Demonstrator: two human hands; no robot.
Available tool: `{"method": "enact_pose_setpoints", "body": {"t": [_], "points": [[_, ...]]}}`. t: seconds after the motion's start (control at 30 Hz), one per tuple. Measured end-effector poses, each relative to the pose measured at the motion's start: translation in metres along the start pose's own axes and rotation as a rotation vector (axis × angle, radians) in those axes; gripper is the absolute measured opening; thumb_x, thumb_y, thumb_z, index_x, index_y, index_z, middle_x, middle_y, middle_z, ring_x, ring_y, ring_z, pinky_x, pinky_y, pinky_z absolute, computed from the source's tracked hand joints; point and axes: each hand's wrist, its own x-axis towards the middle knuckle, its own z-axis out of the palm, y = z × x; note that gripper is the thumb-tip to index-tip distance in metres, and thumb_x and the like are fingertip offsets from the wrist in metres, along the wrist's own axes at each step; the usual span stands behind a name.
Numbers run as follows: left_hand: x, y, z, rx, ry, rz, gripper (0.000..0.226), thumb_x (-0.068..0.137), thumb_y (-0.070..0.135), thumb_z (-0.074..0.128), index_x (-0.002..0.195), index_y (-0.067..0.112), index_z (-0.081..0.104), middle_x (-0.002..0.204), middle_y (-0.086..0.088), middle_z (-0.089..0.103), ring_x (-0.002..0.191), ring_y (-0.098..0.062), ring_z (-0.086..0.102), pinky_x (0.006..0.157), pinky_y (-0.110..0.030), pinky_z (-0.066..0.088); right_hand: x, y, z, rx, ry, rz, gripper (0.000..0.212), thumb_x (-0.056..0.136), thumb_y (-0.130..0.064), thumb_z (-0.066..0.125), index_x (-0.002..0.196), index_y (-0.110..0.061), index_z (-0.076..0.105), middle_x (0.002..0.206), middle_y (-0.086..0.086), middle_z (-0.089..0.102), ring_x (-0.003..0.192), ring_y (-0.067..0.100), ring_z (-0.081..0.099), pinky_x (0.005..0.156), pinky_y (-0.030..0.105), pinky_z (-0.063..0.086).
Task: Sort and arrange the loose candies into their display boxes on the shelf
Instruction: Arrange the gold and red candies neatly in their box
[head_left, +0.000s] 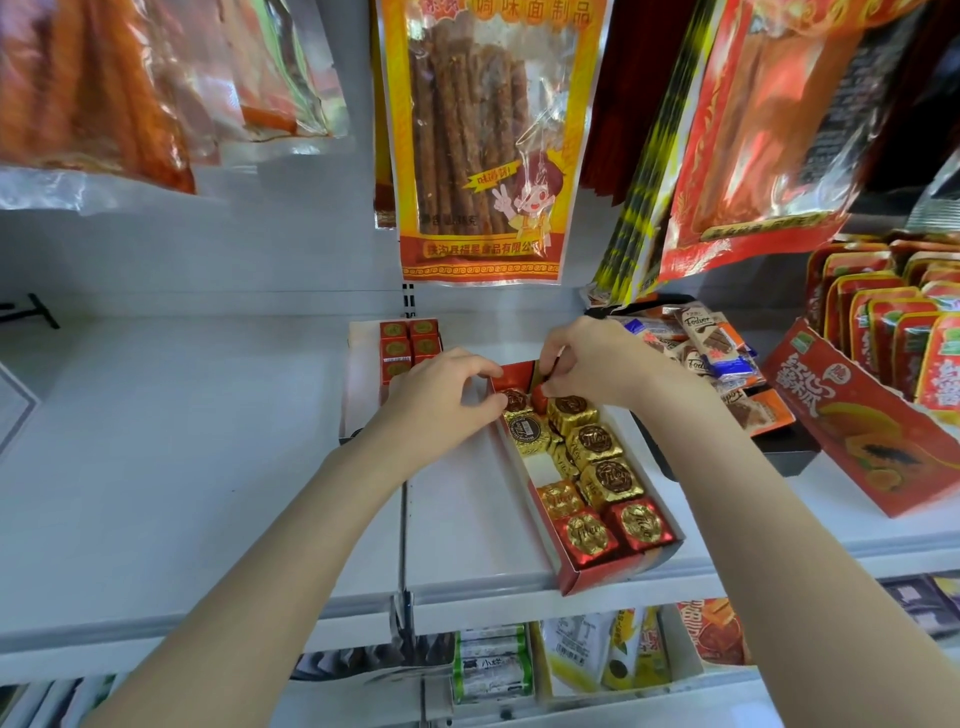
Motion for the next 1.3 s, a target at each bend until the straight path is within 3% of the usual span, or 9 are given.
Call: {"method": "enact_pose_setpoints", "body": {"t": [0.23,0.4,0.63,0.87,0.93,1.0,1.13,1.2,1.3], "points": [[0.0,0.0,-0.001,0.001,0.0,-0.001,0.032,0.089,0.031,0.055,0.12,0.023,0.058,0.126,0.005,0.053,0.117,-0.015,0.047,0.098,-0.043,0.041,-0.003,0.005,-0.005,-0.03,-0.025,-0.019,0.018,0.086,-0.008,0.057,0.099,-0.012,0.068,0.102,0.006,0.069,0.094,0.018,0.063,0.072,0.021,0.044],[0.0,0.004,0.0,0.01,-0.012,-0.017,0.034,0.089,0.031,0.053,0.121,0.021,0.057,0.126,0.002,0.052,0.118,-0.017,0.047,0.1,-0.046,0.039,-0.004,0.0,0.003,-0.157,-0.05,-0.012,0.023,0.083,-0.036,0.061,0.097,-0.019,0.067,0.099,0.006,0.065,0.095,0.022,0.057,0.083,0.035,0.05],[0.001,0.001,0.001,0.006,-0.008,-0.006,0.033,0.089,0.031,0.054,0.12,0.021,0.057,0.123,0.004,0.053,0.115,-0.015,0.048,0.099,-0.044,0.041,-0.007,-0.008,0.012,-0.211,0.145,0.027,0.026,0.082,-0.032,0.061,0.101,-0.014,0.066,0.1,0.01,0.064,0.11,0.031,0.044,0.083,0.038,0.04],[0.001,0.001,0.001,-0.002,0.007,0.0,0.032,0.088,0.031,0.055,0.118,0.021,0.059,0.119,0.005,0.055,0.112,-0.015,0.049,0.097,-0.042,0.042,-0.028,0.0,0.009,-0.159,0.4,-0.187,0.025,0.089,-0.026,0.055,0.11,-0.015,0.063,0.1,0.008,0.066,0.103,0.028,0.047,0.087,0.039,0.037],[0.002,0.002,0.001,-0.005,0.011,-0.001,0.032,0.087,0.031,0.057,0.117,0.021,0.06,0.117,0.004,0.056,0.111,-0.015,0.05,0.096,-0.042,0.043,-0.037,0.002,0.007,-0.06,0.441,-0.263,0.025,0.089,-0.025,0.056,0.109,-0.012,0.064,0.097,0.007,0.068,0.096,0.026,0.052,0.082,0.029,0.037],[0.002,0.003,0.001,-0.014,0.016,-0.004,0.032,0.086,0.031,0.058,0.116,0.021,0.061,0.116,0.004,0.056,0.109,-0.015,0.051,0.095,-0.041,0.044,-0.049,0.001,0.003,0.031,0.352,-0.312,0.025,0.088,-0.025,0.057,0.108,-0.012,0.065,0.086,0.004,0.069,0.085,0.015,0.054,0.071,0.01,0.031],[-0.001,0.004,0.001,-0.026,0.019,-0.002,0.03,0.087,0.03,0.058,0.116,0.022,0.061,0.118,0.004,0.056,0.109,-0.015,0.051,0.095,-0.043,0.044,-0.062,0.002,-0.002,0.136,-0.025,-0.345,0.024,0.09,-0.024,0.054,0.108,-0.015,0.067,0.092,-0.006,0.067,0.073,-0.013,0.052,0.067,0.001,0.037],[-0.001,0.005,0.001,-0.023,0.021,-0.004,0.03,0.087,0.03,0.057,0.116,0.022,0.061,0.119,0.004,0.055,0.11,-0.014,0.051,0.096,-0.043,0.044,-0.062,0.003,0.002,0.092,-0.155,-0.337,0.024,0.09,-0.024,0.054,0.108,-0.015,0.068,0.101,0.0,0.07,0.081,-0.003,0.058,0.075,0.009,0.044],[-0.002,0.006,0.001,-0.024,0.023,-0.011,0.03,0.087,0.029,0.057,0.116,0.021,0.06,0.12,0.004,0.055,0.11,-0.014,0.05,0.096,-0.042,0.043,-0.061,0.005,0.008,0.08,-0.137,-0.317,0.02,0.086,-0.028,0.061,0.101,-0.019,0.072,0.095,0.0,0.072,0.086,0.015,0.062,0.083,0.031,0.048]]}}
